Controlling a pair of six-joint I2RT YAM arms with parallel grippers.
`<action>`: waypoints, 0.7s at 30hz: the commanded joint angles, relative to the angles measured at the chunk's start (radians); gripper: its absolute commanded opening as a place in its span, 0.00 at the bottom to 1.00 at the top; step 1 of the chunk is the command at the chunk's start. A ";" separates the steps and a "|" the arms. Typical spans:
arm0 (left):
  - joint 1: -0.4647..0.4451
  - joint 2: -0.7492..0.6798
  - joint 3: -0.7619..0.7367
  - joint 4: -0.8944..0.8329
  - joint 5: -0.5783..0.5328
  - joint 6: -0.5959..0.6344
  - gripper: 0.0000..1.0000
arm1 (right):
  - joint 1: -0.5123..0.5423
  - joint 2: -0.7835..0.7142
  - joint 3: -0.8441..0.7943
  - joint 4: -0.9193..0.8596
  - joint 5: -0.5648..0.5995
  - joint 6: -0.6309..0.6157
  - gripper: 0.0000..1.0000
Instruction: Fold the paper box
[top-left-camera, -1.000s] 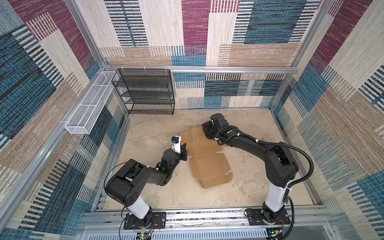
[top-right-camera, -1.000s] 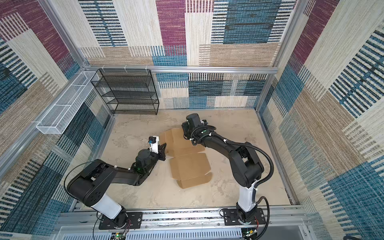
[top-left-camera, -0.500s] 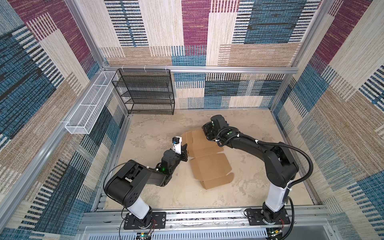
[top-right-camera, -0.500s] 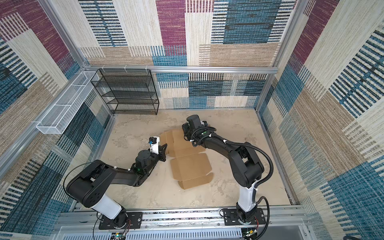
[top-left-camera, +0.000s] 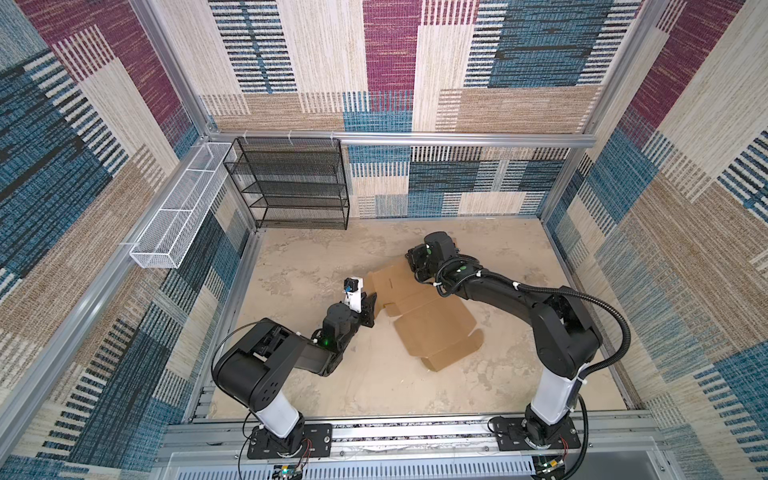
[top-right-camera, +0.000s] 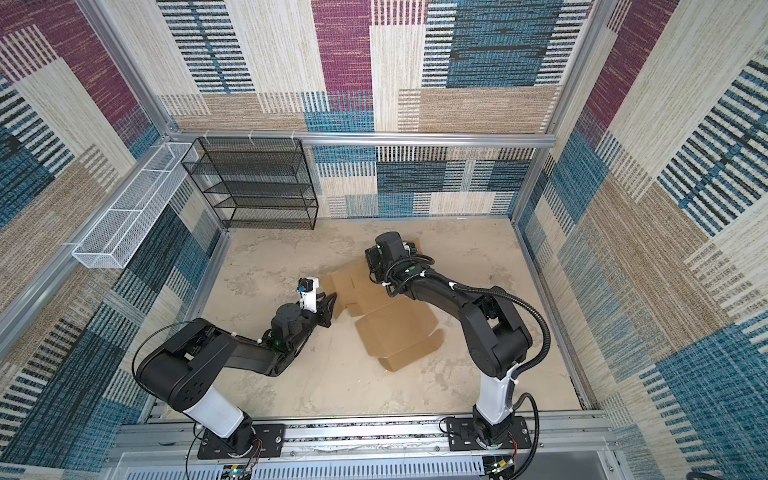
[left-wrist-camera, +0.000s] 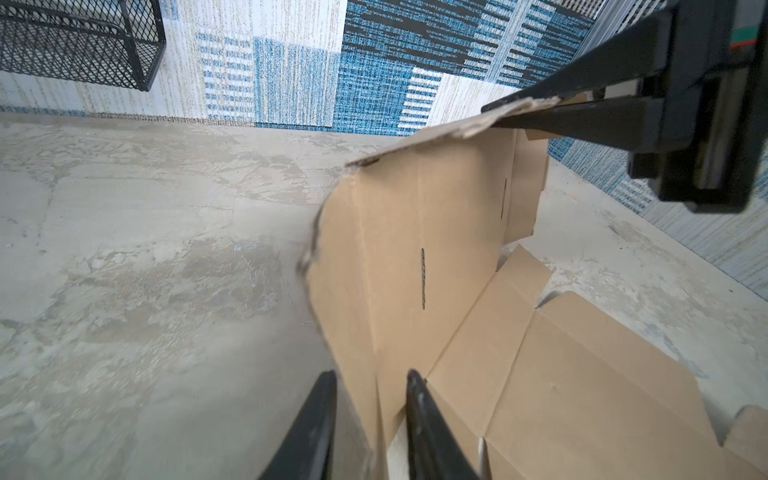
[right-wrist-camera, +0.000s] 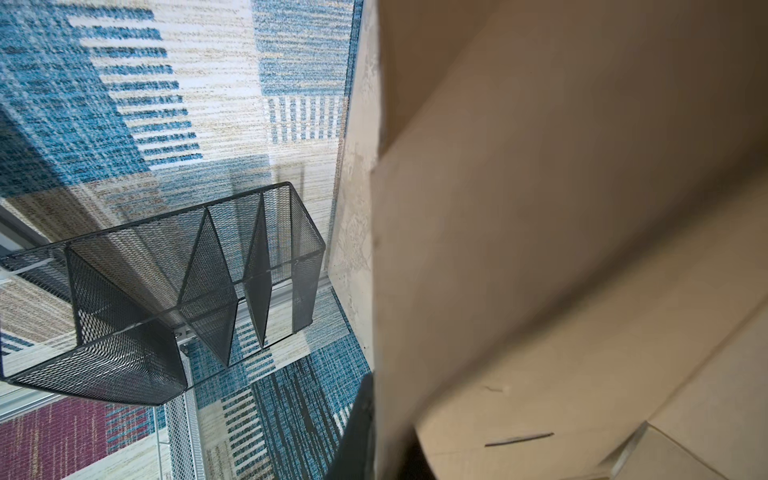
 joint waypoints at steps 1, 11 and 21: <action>0.002 0.003 -0.002 0.007 -0.029 -0.022 0.36 | 0.000 -0.013 -0.011 0.067 0.017 0.006 0.07; 0.007 -0.234 0.066 -0.461 -0.042 -0.129 0.40 | 0.000 -0.014 -0.064 0.171 -0.034 -0.007 0.08; 0.014 -0.636 0.301 -1.213 0.080 -0.300 0.45 | 0.000 0.001 -0.119 0.254 -0.080 -0.005 0.06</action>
